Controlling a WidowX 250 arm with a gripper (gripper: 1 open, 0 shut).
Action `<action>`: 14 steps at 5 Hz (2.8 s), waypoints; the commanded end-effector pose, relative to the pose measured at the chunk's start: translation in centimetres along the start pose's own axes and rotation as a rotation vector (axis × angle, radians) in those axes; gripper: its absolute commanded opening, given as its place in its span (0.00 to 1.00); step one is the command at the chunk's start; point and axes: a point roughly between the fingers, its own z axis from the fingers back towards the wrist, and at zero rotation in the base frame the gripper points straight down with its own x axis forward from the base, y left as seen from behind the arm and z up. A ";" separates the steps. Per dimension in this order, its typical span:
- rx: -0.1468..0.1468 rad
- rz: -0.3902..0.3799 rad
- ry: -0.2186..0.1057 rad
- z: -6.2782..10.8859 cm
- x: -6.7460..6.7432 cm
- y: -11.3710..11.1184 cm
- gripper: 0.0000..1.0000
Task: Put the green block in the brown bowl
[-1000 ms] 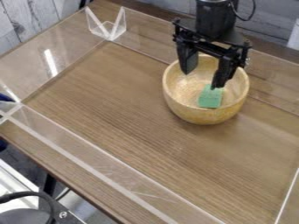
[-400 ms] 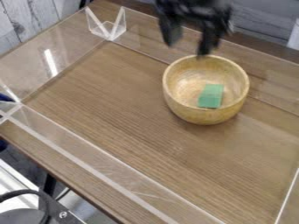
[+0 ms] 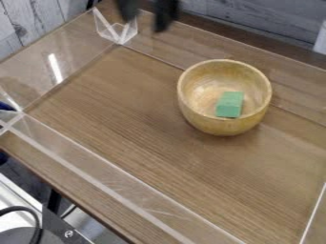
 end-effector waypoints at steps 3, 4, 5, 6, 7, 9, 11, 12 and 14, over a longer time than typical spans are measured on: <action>0.004 -0.015 -0.030 -0.7 1.1 2.8 0.00; -0.001 -0.026 -0.026 -1.0 1.6 2.5 1.00; 0.001 -0.028 -0.020 -2.0 2.1 2.7 0.00; -0.002 -0.031 -0.022 -2.0 2.4 2.7 1.00; 0.003 -0.032 -0.010 -3.3 2.9 3.1 0.00; 0.001 -0.032 -0.017 -3.1 3.5 3.2 1.00; -0.001 0.012 -0.046 -2.2 4.1 3.4 1.00; 0.002 0.046 -0.058 -1.9 4.3 3.7 1.00; 0.014 0.087 -0.039 -2.2 3.8 4.2 1.00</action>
